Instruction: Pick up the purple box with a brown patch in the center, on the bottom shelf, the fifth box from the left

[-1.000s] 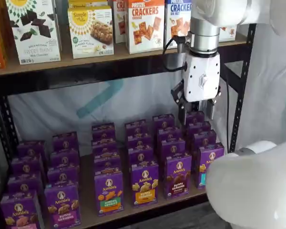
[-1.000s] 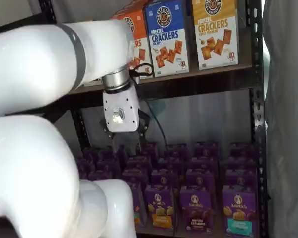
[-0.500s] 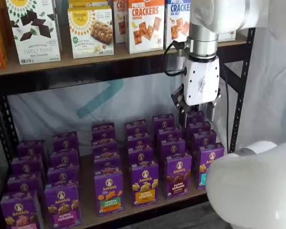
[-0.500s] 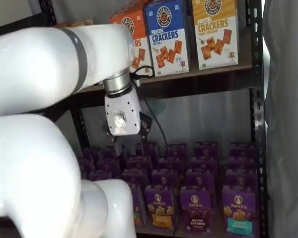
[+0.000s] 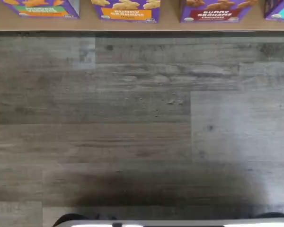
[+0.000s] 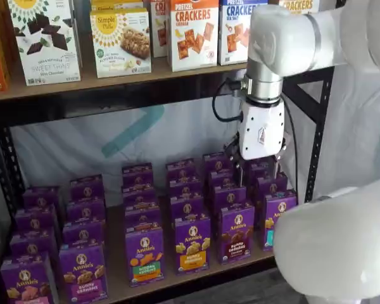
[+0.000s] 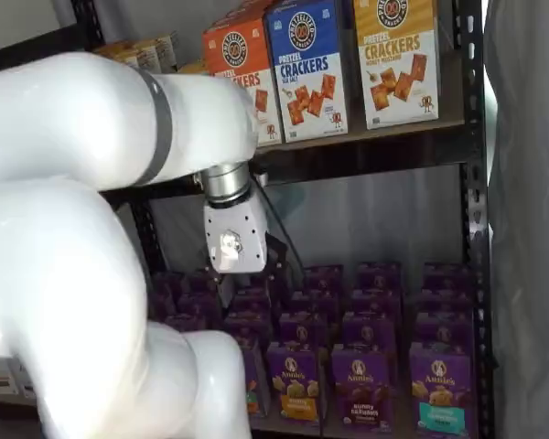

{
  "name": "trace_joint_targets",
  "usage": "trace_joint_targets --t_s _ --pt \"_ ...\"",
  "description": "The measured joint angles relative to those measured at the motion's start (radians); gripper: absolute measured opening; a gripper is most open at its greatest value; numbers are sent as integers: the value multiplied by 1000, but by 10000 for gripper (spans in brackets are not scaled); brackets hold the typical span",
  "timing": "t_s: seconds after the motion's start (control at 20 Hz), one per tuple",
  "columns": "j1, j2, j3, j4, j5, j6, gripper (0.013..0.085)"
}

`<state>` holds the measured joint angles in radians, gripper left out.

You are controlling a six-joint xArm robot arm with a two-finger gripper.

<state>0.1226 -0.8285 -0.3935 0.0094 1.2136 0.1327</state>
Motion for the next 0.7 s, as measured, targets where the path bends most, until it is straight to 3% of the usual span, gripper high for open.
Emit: trace_joint_targets --t_s 0.25,0.7 --pt "-27 96 41 35 -139 -44 850" --pt "-66 304 77 -12 -420 -61 850"
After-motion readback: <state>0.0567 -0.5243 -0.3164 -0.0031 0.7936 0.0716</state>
